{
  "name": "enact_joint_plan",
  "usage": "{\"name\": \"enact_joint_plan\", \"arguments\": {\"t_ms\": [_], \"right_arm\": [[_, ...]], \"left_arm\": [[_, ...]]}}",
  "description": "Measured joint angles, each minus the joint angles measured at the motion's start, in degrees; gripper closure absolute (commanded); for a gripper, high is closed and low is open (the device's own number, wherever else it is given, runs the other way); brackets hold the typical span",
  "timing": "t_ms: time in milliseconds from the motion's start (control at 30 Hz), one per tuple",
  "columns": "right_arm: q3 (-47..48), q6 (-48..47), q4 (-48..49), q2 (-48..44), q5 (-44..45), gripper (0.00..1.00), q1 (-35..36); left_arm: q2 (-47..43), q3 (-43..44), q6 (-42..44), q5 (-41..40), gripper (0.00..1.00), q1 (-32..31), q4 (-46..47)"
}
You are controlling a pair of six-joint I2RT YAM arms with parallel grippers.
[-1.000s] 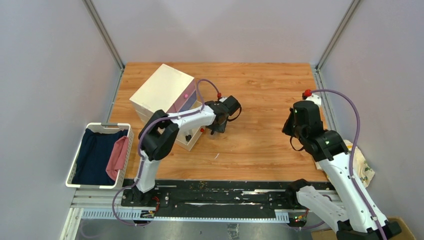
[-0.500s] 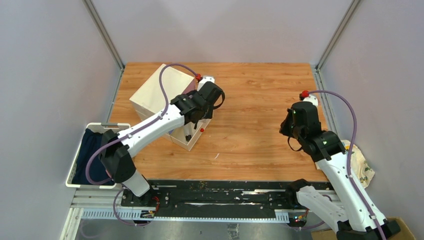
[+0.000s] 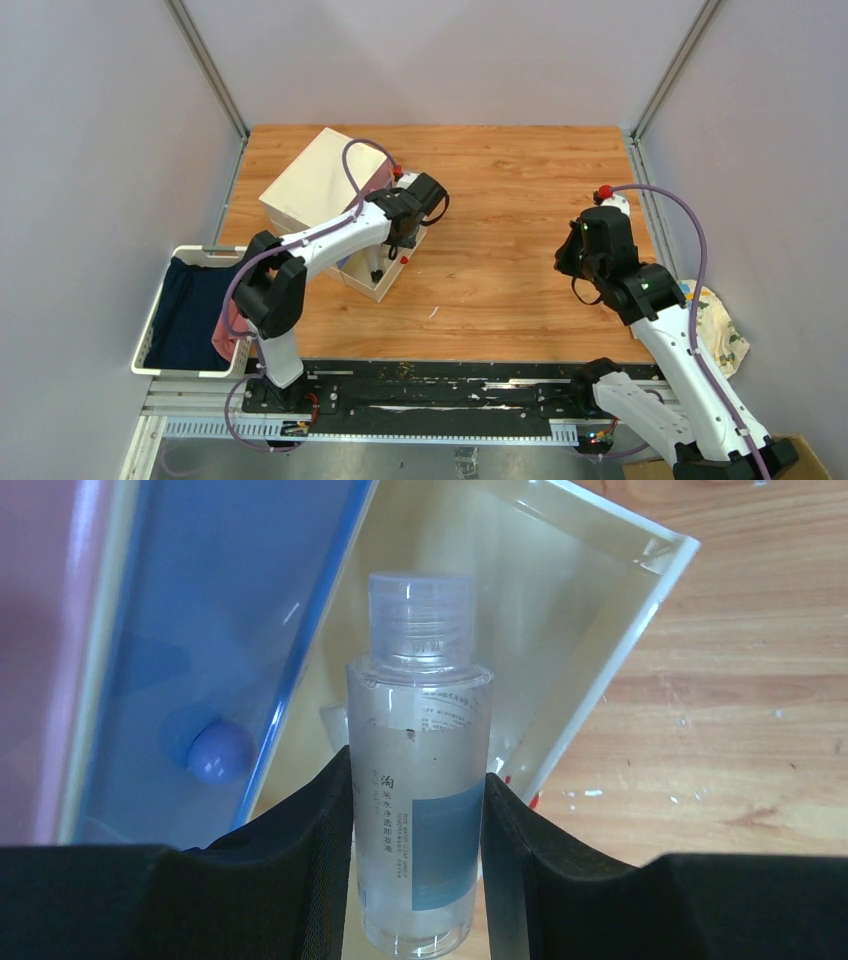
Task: Organize the makeup
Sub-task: Place the makeup in the drawer.
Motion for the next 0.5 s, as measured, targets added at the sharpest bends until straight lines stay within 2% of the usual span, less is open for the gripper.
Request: {"name": "enact_joint_plan", "arguments": {"t_ms": [300, 367, 433, 500], "right_arm": [[-0.46, 0.57, 0.28, -0.04, -1.14, 0.98, 0.00], [-0.74, 0.59, 0.52, -0.07, -1.33, 0.97, 0.00], [-1.25, 0.68, 0.72, -0.09, -1.62, 0.96, 0.00], [-1.77, 0.74, 0.94, -0.09, -1.70, 0.95, 0.00]], "left_arm": [[7.76, -1.40, 1.90, -1.27, 0.99, 3.19, 3.43], [8.17, -1.38, 2.12, -1.44, 0.91, 3.67, 3.85], [8.26, -1.40, 2.32, -1.70, 0.78, 3.67, 4.07], [8.22, -1.42, 2.45, -1.81, 0.69, 3.65, 4.26]]}}
